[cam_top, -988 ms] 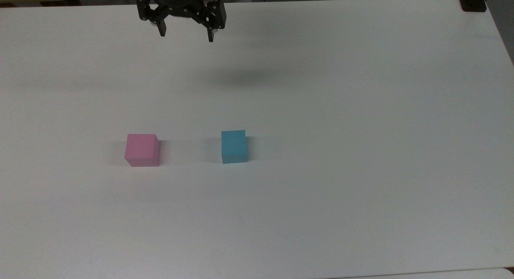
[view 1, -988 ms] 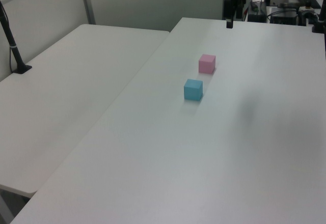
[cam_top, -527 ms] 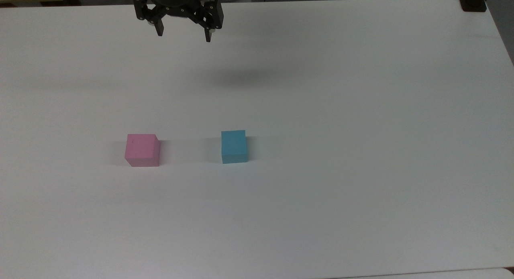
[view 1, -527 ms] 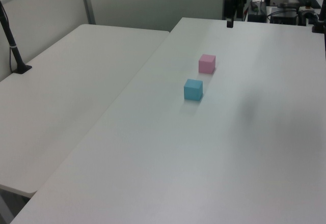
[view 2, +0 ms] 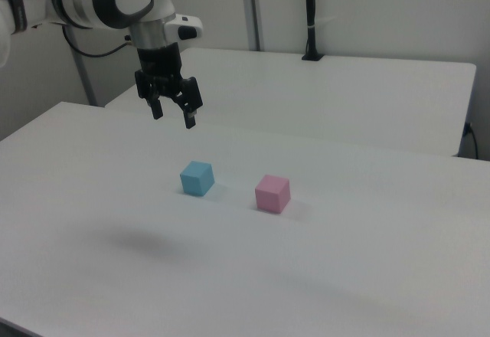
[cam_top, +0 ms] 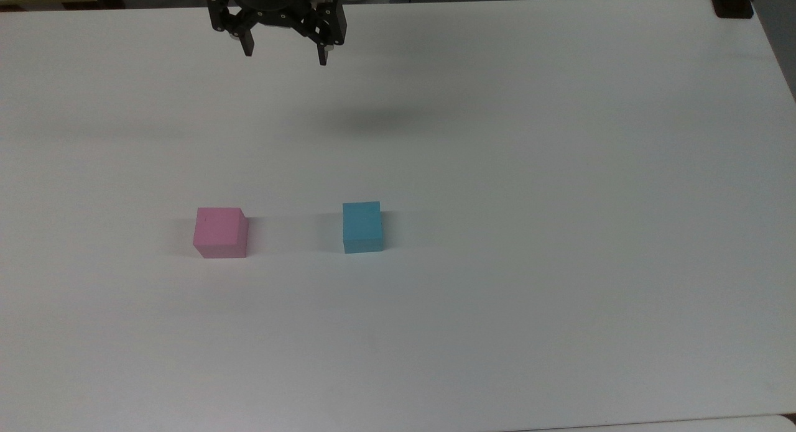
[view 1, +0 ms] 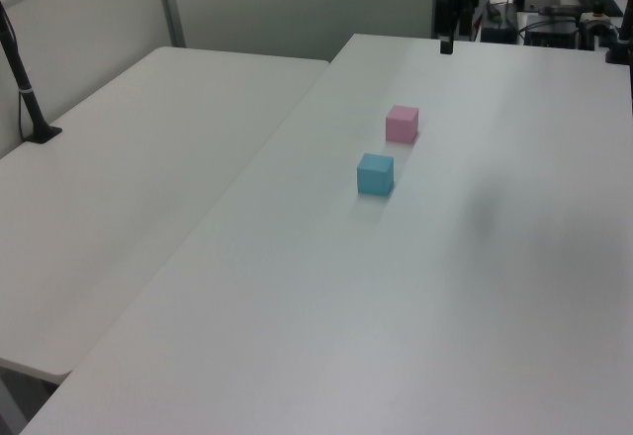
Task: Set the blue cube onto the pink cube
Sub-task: 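Lower the open gripper over the light-blue cube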
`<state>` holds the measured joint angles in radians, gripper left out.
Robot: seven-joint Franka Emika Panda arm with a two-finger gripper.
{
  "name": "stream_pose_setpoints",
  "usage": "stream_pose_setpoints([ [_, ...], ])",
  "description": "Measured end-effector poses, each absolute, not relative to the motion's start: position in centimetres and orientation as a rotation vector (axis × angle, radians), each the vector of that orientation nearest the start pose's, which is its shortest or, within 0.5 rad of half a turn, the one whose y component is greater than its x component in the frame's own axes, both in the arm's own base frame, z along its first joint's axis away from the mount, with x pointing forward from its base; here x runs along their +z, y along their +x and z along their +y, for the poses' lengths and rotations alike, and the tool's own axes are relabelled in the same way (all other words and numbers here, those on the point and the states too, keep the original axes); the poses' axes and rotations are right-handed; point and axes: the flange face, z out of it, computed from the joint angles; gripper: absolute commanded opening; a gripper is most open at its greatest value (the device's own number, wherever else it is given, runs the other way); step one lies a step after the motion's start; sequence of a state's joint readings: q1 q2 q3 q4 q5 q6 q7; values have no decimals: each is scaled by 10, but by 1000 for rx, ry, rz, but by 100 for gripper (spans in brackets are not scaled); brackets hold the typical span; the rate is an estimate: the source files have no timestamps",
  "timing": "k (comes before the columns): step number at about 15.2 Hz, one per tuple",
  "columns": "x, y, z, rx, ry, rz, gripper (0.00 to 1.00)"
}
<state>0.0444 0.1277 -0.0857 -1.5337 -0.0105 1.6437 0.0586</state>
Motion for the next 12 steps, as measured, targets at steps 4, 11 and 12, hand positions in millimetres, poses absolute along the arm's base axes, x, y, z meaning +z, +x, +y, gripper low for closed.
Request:
stream_pose_setpoints([
  [4,562,610,-15,-20,-3160,133,100],
  [11,460,660,43,-39,-3170,-30,100],
  [12,442,667,54,-45,-3171,-55,100],
])
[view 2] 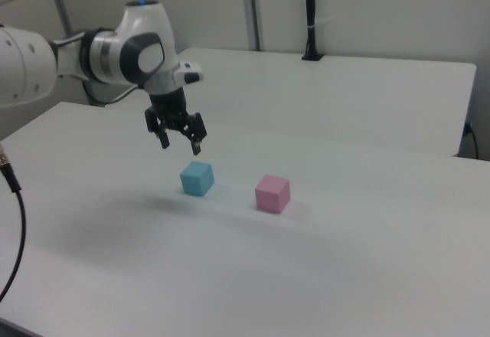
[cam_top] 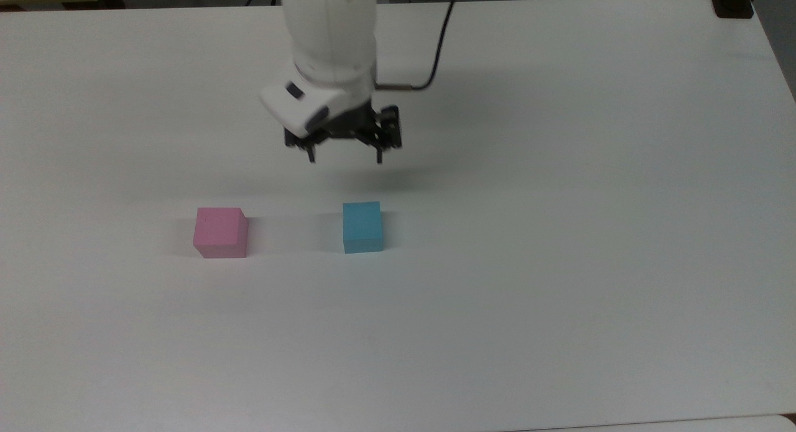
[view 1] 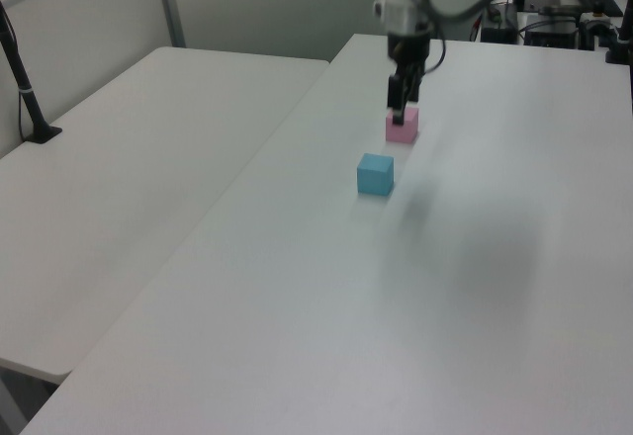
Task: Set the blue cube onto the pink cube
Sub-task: 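Lower the open gripper over the light-blue cube, then close the gripper on the light-blue cube and lift it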
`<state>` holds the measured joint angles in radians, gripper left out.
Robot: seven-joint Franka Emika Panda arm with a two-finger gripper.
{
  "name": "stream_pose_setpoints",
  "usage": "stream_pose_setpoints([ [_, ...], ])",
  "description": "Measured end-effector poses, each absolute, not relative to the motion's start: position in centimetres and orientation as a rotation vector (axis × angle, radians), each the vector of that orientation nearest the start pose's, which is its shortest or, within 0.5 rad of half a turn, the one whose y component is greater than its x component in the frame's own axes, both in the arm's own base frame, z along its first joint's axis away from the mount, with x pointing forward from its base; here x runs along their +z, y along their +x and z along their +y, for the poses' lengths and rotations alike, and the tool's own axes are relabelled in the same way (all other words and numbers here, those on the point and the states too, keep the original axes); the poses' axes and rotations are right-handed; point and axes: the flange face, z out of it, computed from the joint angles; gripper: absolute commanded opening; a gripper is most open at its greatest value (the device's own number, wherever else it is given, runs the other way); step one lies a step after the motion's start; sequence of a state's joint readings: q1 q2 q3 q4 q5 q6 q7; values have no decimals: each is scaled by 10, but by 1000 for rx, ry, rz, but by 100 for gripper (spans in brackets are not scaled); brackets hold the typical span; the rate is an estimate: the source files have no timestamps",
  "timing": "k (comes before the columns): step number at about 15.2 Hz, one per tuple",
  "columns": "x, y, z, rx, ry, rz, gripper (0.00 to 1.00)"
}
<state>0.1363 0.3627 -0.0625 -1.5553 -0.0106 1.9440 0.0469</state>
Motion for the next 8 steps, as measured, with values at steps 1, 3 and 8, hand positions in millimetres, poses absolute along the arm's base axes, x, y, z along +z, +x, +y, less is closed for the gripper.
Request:
stream_pose_setpoints([
  [1,423,672,64,-47,-3172,-79,100],
  [3,388,680,80,-36,-3187,-128,100],
  [8,347,688,83,4,-3212,-159,100],
])
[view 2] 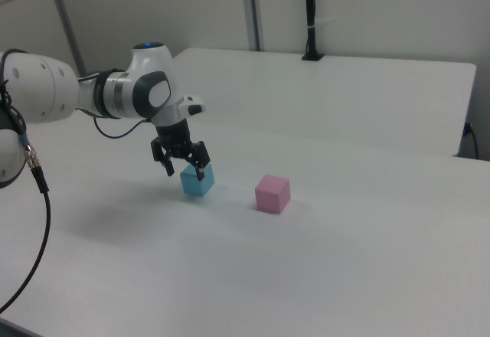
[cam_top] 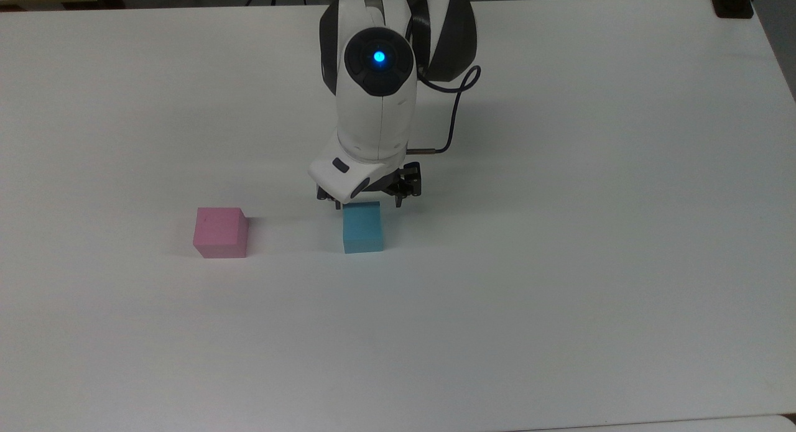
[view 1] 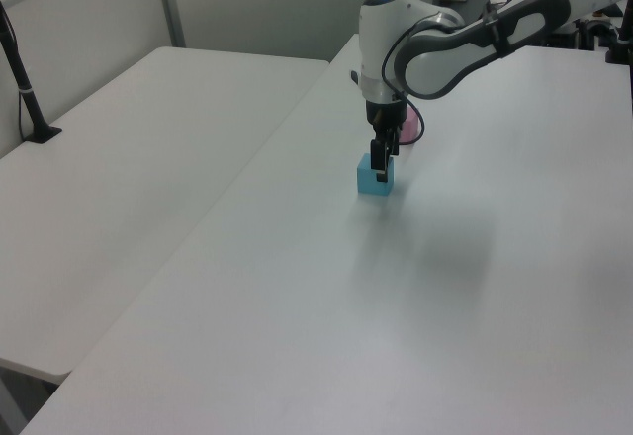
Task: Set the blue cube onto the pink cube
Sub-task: 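Close the gripper on the light-blue cube and lift it, then carry the light-blue cube over the pink cube and lower it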
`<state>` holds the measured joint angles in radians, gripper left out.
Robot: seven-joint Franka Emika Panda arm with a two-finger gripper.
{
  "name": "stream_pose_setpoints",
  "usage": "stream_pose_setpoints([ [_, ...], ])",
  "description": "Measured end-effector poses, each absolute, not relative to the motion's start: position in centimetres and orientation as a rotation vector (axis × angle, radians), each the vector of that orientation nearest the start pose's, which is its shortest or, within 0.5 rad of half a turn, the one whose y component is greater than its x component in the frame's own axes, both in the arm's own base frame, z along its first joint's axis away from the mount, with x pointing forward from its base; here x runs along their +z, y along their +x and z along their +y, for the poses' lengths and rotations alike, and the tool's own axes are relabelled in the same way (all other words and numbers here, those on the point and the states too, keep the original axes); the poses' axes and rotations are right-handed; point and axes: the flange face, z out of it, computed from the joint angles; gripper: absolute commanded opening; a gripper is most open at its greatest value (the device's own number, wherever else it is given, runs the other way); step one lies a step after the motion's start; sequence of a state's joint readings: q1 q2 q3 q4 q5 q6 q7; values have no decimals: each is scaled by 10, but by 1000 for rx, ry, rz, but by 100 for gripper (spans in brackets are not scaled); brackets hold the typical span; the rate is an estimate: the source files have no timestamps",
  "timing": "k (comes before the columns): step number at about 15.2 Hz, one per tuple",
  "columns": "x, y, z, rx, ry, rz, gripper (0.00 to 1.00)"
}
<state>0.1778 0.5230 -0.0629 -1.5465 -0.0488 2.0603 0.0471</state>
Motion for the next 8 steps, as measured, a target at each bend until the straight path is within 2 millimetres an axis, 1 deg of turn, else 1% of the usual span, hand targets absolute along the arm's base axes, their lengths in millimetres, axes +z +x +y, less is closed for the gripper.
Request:
stream_pose_setpoints([
  [1,343,689,81,10,-3216,-158,100],
  [2,341,691,79,6,-3219,-155,97],
  [3,340,693,78,-12,-3220,-154,90],
  [5,336,698,79,-60,-3220,-134,57],
  [6,333,699,79,-72,-3224,-123,44],
  [7,328,701,79,-79,-3227,-101,33],
  [8,324,702,80,-88,-3229,-78,29],
])
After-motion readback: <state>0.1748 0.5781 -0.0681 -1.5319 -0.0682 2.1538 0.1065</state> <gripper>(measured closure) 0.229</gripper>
